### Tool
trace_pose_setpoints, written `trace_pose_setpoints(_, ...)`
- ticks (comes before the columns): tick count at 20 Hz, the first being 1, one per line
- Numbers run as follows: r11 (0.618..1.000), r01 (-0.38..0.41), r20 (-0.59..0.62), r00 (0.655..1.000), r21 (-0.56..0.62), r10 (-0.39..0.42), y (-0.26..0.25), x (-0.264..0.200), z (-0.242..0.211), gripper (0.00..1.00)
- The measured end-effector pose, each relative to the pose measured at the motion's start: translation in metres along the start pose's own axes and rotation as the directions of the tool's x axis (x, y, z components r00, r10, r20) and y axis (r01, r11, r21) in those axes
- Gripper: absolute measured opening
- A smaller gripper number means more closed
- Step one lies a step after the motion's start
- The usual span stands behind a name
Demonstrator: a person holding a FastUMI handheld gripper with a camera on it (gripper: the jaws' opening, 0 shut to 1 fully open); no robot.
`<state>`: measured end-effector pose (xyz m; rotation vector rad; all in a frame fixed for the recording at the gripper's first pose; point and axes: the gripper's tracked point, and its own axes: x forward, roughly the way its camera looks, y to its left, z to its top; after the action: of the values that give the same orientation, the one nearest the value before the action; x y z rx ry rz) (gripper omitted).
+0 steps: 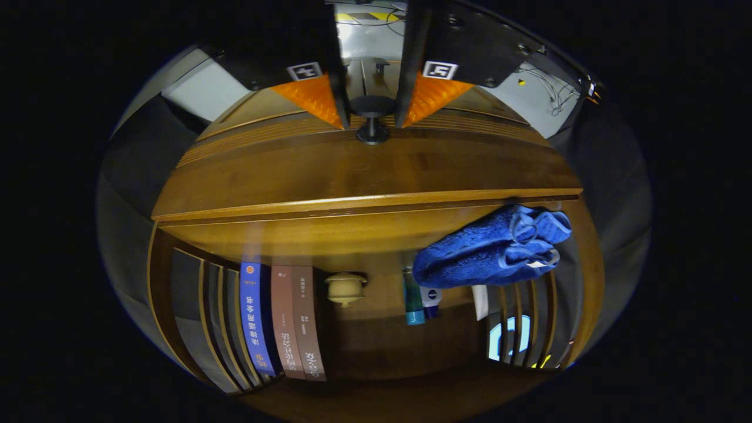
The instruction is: Pull open the drawer, take out the items inside it, and place them on the countertop above the cabinet.
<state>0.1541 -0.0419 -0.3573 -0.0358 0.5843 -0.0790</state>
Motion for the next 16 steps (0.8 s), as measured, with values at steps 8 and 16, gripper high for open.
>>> trace_pose_setpoints(8,1.0,0.005,-0.008,1.0,0.004,-0.005,0.0,-0.011,-0.001,0.28)
trace_pose_setpoints(16,1.0,0.003,-0.021,1.0,-0.004,-0.003,0.003,-0.053,-0.021,0.28)
